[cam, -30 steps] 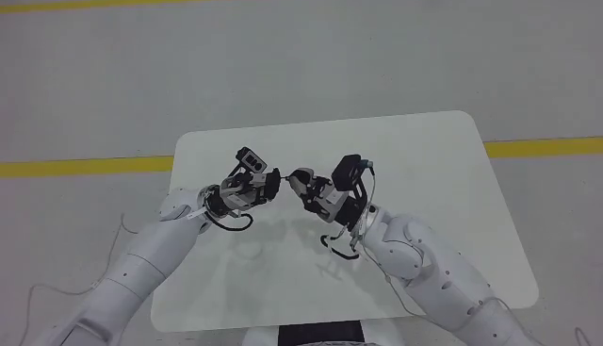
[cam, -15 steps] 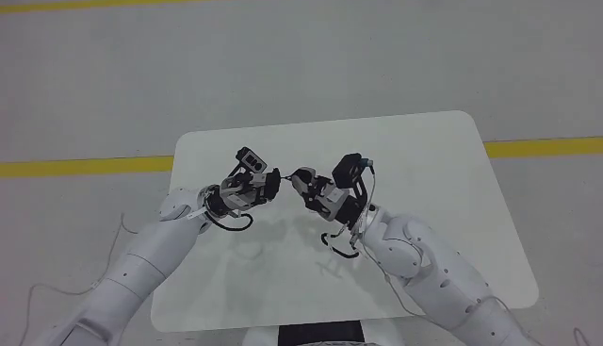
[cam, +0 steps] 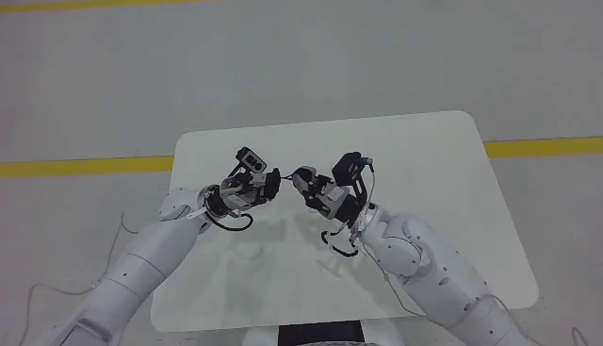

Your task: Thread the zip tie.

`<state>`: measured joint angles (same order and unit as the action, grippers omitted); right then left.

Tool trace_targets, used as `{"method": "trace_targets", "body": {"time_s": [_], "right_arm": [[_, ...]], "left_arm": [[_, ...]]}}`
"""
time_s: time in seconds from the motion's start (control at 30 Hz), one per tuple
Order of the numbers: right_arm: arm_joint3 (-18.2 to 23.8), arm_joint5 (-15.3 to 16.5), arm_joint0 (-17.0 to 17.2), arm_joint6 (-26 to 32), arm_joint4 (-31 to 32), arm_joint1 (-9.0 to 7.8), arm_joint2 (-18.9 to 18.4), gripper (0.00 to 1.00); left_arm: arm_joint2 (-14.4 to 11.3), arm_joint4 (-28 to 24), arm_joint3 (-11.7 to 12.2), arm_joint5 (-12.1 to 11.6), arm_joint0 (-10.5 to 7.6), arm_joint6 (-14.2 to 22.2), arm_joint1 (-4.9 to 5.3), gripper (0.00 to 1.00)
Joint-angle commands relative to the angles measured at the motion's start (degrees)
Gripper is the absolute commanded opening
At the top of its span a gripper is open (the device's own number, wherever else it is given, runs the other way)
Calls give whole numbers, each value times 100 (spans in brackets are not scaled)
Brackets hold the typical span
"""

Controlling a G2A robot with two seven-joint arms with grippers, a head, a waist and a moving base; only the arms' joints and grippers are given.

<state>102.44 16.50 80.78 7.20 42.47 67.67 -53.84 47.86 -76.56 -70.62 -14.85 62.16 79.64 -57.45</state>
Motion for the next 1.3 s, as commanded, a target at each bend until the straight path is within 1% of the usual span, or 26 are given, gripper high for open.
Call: {"method": "trace_targets", "body": {"time_s": [0.0,0.7,1.27], "right_arm": [[-3,-2,1,8,4,5,-4,0],[-134,-69,-8,86,-30,76,-51,0],[-140,-186,32,123,46,122,-100,0]], "left_arm": [[0,0,0,0,0,0,0,0],[0,0,0,0,0,0,0,0],[0,0,0,0,0,0,0,0]]}}
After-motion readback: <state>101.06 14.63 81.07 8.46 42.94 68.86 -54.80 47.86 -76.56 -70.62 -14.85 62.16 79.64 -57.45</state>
